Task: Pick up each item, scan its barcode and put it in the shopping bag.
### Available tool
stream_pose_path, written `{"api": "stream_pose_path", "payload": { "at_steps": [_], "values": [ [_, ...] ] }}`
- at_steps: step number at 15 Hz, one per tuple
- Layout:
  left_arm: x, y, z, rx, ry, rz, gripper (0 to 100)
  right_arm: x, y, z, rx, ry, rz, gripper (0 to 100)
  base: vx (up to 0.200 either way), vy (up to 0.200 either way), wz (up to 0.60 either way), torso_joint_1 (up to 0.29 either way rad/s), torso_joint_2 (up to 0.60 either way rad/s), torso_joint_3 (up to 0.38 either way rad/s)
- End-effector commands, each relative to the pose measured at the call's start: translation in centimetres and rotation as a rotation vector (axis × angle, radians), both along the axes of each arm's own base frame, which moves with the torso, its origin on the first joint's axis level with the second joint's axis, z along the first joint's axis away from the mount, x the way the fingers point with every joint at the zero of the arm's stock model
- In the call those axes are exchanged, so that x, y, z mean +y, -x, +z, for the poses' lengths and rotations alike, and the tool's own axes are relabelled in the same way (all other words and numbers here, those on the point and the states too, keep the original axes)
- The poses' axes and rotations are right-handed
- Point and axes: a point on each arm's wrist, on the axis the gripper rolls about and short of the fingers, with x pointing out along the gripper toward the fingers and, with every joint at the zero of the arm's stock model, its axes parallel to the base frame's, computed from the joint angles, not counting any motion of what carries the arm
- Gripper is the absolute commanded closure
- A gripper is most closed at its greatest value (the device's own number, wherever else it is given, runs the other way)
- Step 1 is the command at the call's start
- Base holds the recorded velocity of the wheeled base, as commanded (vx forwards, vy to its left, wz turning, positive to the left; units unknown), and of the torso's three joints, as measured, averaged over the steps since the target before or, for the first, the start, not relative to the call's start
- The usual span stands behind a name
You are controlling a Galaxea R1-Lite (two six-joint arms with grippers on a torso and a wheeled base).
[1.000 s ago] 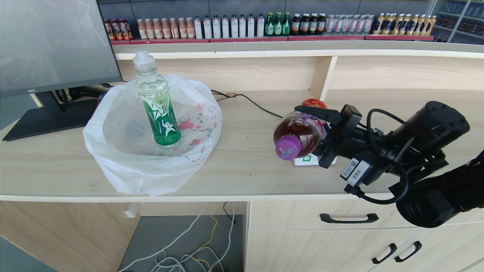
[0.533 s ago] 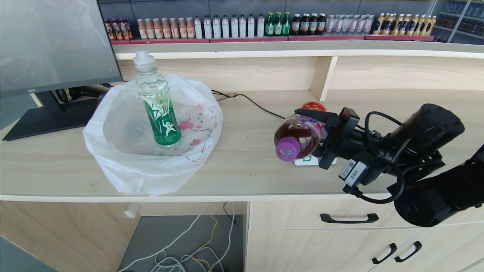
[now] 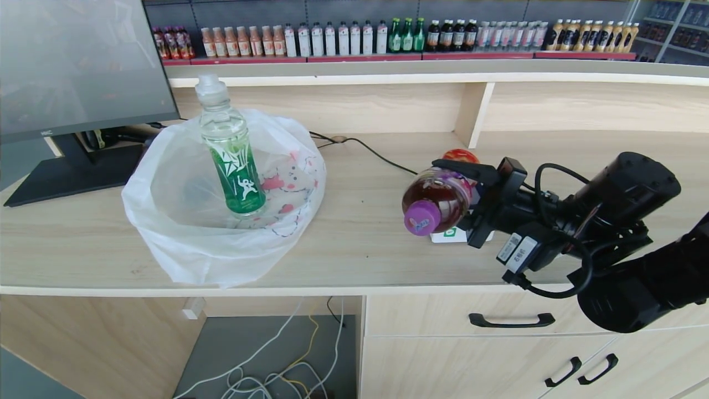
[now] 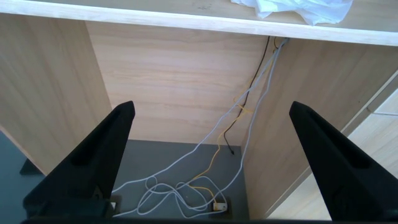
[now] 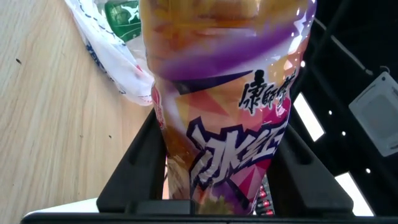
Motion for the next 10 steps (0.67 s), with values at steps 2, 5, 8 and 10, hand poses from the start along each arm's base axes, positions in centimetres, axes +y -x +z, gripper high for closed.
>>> {"api": "stream_pose_path", "payload": {
  "at_steps": [2,5,8,10],
  "values": [
    [0.0,0.0,0.0,0.0,-0.001,0.0,0,0.0,0.1,0.1,-0.004,-0.001,-0.001,100,0.0,0.0,0.0,0.0,0.0,0.0],
    [0.0,0.0,0.0,0.0,-0.001,0.0,0,0.0,0.2,0.3,-0.003,-0.005,0.003,100,0.0,0.0,0.0,0.0,0.0,0.0],
    [0.0,0.0,0.0,0.0,-0.001,0.0,0,-0.4,1.7,2.7,0.011,-0.057,0.029,100,0.0,0.0,0.0,0.0,0.0,0.0],
    [0.0,0.0,0.0,0.0,-0.004,-0.001,0,-0.9,3.0,5.1,0.041,-0.13,0.038,100,0.0,0.0,0.0,0.0,0.0,0.0]
  ]
}}
